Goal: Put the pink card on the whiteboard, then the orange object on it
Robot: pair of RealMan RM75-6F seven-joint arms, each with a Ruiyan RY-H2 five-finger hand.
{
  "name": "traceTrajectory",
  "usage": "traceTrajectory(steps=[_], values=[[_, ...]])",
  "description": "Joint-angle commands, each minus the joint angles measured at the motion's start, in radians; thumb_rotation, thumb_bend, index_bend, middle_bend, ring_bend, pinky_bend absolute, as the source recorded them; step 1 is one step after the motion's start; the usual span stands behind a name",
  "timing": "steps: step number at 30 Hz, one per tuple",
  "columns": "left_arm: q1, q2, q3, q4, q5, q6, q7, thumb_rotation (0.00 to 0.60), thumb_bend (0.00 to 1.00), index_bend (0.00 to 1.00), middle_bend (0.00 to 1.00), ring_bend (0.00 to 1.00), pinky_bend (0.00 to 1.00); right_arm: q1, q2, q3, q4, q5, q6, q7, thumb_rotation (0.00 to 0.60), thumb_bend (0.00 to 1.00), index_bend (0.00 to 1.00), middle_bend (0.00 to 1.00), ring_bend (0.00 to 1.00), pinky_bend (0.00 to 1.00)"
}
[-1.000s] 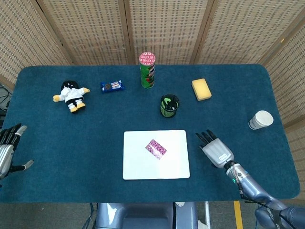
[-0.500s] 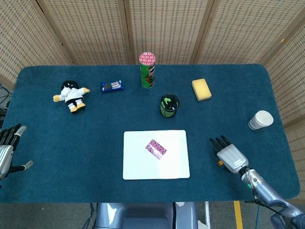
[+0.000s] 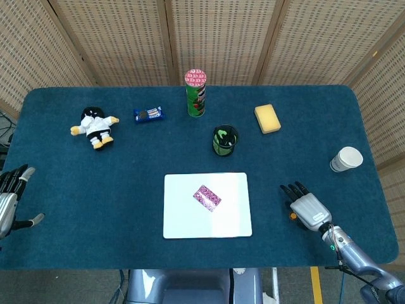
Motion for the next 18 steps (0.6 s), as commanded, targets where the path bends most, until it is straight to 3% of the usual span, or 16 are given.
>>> traceTrajectory(steps=[1, 13, 18], values=[[0.000, -0.001, 0.000, 0.000, -0.001, -0.001, 0.001, 0.600, 0.00, 0.00, 0.00, 0.00, 0.00, -0.001, -0.002, 0.003, 0.005, -0.002, -0.003, 0.003, 0.600, 0.26, 0.41, 0.00, 0.00, 0.00], [-0.002, -0.002, 0.000, -0.002, -0.002, -0.005, 0.008, 0.600, 0.00, 0.00, 0.00, 0.00, 0.00, -0.004, -0.014, 0.012, 0.020, -0.017, -0.012, 0.017, 0.600, 0.26, 0.42, 0.00, 0.00, 0.00], [-0.003, -0.002, 0.001, -0.003, -0.003, -0.006, 0.009, 0.600, 0.00, 0.00, 0.00, 0.00, 0.00, -0.002, -0.020, 0.017, 0.021, -0.021, -0.021, 0.014, 0.600, 0.31, 0.42, 0.00, 0.00, 0.00]])
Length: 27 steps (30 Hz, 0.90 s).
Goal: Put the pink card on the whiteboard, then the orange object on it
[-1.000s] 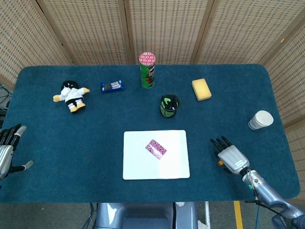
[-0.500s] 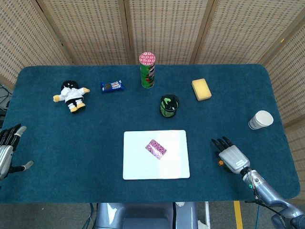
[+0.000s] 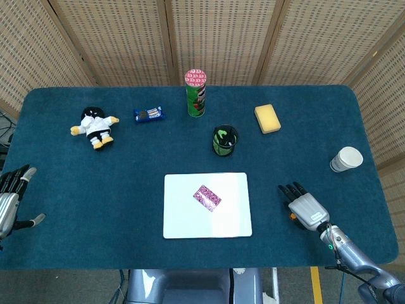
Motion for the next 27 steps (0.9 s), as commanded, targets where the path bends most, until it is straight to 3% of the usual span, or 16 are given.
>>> traceTrajectory(steps=[1, 7, 13, 20, 27], values=[[0.000, 0.000, 0.000, 0.000, 0.000, 0.000, 0.000, 0.600, 0.00, 0.00, 0.00, 0.00, 0.00, 0.002, -0.002, 0.003, 0.000, 0.000, -0.007, -0.004, 0.600, 0.31, 0.42, 0.00, 0.00, 0.00], [0.000, 0.001, 0.000, 0.001, -0.002, -0.001, -0.002, 0.600, 0.00, 0.00, 0.00, 0.00, 0.00, 0.005, -0.006, 0.011, -0.004, 0.009, -0.030, -0.020, 0.600, 0.33, 0.46, 0.00, 0.00, 0.00], [-0.001, 0.002, -0.001, 0.002, -0.003, -0.002, -0.006, 0.600, 0.00, 0.00, 0.00, 0.00, 0.00, 0.000, -0.011, 0.014, 0.000, 0.007, -0.031, -0.016, 0.600, 0.33, 0.56, 0.00, 0.00, 0.00], [0.000, 0.002, -0.001, 0.002, -0.001, 0.000, -0.007, 0.600, 0.00, 0.00, 0.00, 0.00, 0.00, -0.001, -0.006, 0.019, -0.005, -0.010, -0.013, -0.002, 0.600, 0.34, 0.57, 0.00, 0.00, 0.00], [-0.001, 0.002, 0.000, 0.002, -0.002, -0.002, -0.008, 0.600, 0.00, 0.00, 0.00, 0.00, 0.00, 0.037, 0.022, 0.059, -0.100, -0.022, -0.009, -0.052, 0.600, 0.34, 0.57, 0.00, 0.00, 0.00]])
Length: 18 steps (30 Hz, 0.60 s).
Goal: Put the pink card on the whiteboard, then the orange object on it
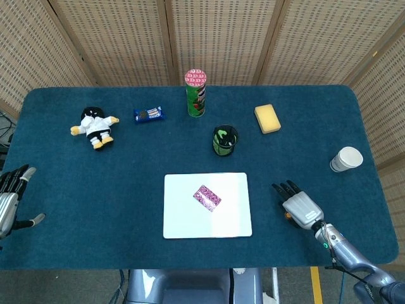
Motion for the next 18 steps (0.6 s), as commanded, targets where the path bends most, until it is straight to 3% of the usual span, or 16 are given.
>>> traceTrajectory(steps=[1, 10, 18], values=[[-0.001, 0.000, 0.000, 0.000, -0.001, -0.001, 0.000, 0.600, 0.00, 0.00, 0.00, 0.00, 0.00, 0.030, 0.016, 0.031, -0.060, -0.004, -0.004, -0.040, 0.600, 0.34, 0.57, 0.00, 0.00, 0.00], [-0.002, 0.002, -0.002, 0.003, -0.005, -0.004, -0.005, 0.600, 0.00, 0.00, 0.00, 0.00, 0.00, 0.149, 0.023, 0.167, -0.282, 0.117, -0.131, -0.248, 0.600, 0.34, 0.57, 0.00, 0.00, 0.00], [-0.012, 0.005, -0.008, 0.010, -0.022, -0.028, -0.016, 0.600, 0.00, 0.00, 0.00, 0.00, 0.00, 0.291, -0.103, 0.294, -0.348, 0.392, -0.239, -0.527, 0.600, 0.34, 0.57, 0.00, 0.00, 0.00]])
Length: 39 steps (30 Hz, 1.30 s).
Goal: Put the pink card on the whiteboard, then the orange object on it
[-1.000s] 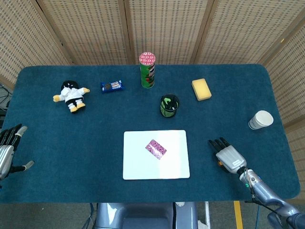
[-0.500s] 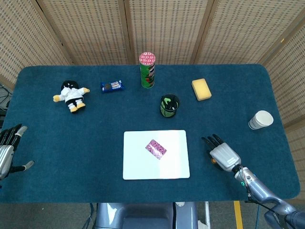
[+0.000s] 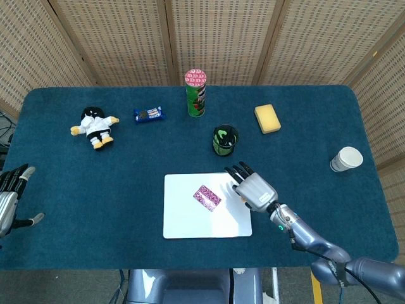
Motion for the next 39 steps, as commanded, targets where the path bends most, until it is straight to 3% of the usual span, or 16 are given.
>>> traceTrajectory(steps=[1, 8, 14, 24, 31, 33, 35, 37, 39], values=[[-0.006, 0.002, -0.004, 0.004, -0.009, -0.011, -0.008, 0.600, 0.00, 0.00, 0.00, 0.00, 0.00, 0.100, -0.092, 0.074, -0.032, 0.164, -0.059, -0.164, 0.600, 0.34, 0.57, 0.00, 0.00, 0.00], [-0.018, 0.007, -0.009, 0.016, -0.023, -0.040, -0.031, 0.600, 0.00, 0.00, 0.00, 0.00, 0.00, 0.222, -0.230, 0.088, 0.001, 0.384, -0.033, -0.371, 0.600, 0.34, 0.57, 0.00, 0.00, 0.00], [-0.019, 0.012, -0.008, 0.021, -0.021, -0.044, -0.051, 0.600, 0.00, 0.00, 0.00, 0.00, 0.00, 0.268, -0.299, 0.067, 0.041, 0.491, 0.008, -0.447, 0.600, 0.34, 0.57, 0.00, 0.00, 0.00], [-0.020, 0.016, -0.005, 0.024, -0.014, -0.048, -0.066, 0.600, 0.00, 0.00, 0.00, 0.00, 0.00, 0.298, -0.316, 0.046, 0.079, 0.572, 0.049, -0.459, 0.600, 0.34, 0.57, 0.00, 0.00, 0.00], [-0.025, 0.012, -0.004, 0.023, -0.018, -0.058, -0.056, 0.600, 0.00, 0.00, 0.00, 0.00, 0.00, 0.301, -0.315, 0.024, 0.093, 0.559, 0.053, -0.421, 0.600, 0.33, 0.57, 0.00, 0.00, 0.00], [-0.028, 0.011, -0.004, 0.024, -0.020, -0.062, -0.053, 0.600, 0.00, 0.00, 0.00, 0.00, 0.00, 0.303, -0.317, 0.020, 0.099, 0.556, 0.055, -0.413, 0.600, 0.26, 0.50, 0.00, 0.00, 0.00], [-0.029, 0.011, -0.004, 0.023, -0.022, -0.064, -0.052, 0.600, 0.00, 0.00, 0.00, 0.00, 0.00, 0.304, -0.321, 0.017, 0.108, 0.552, 0.059, -0.405, 0.600, 0.10, 0.35, 0.00, 0.00, 0.00], [-0.029, 0.011, -0.005, 0.024, -0.025, -0.064, -0.052, 0.600, 0.00, 0.00, 0.00, 0.00, 0.00, 0.303, -0.325, 0.017, 0.115, 0.551, 0.067, -0.397, 0.600, 0.02, 0.25, 0.00, 0.00, 0.00], [-0.029, 0.011, -0.006, 0.025, -0.027, -0.064, -0.054, 0.600, 0.00, 0.00, 0.00, 0.00, 0.00, 0.301, -0.324, 0.015, 0.116, 0.549, 0.076, -0.391, 0.600, 0.00, 0.21, 0.00, 0.00, 0.00]])
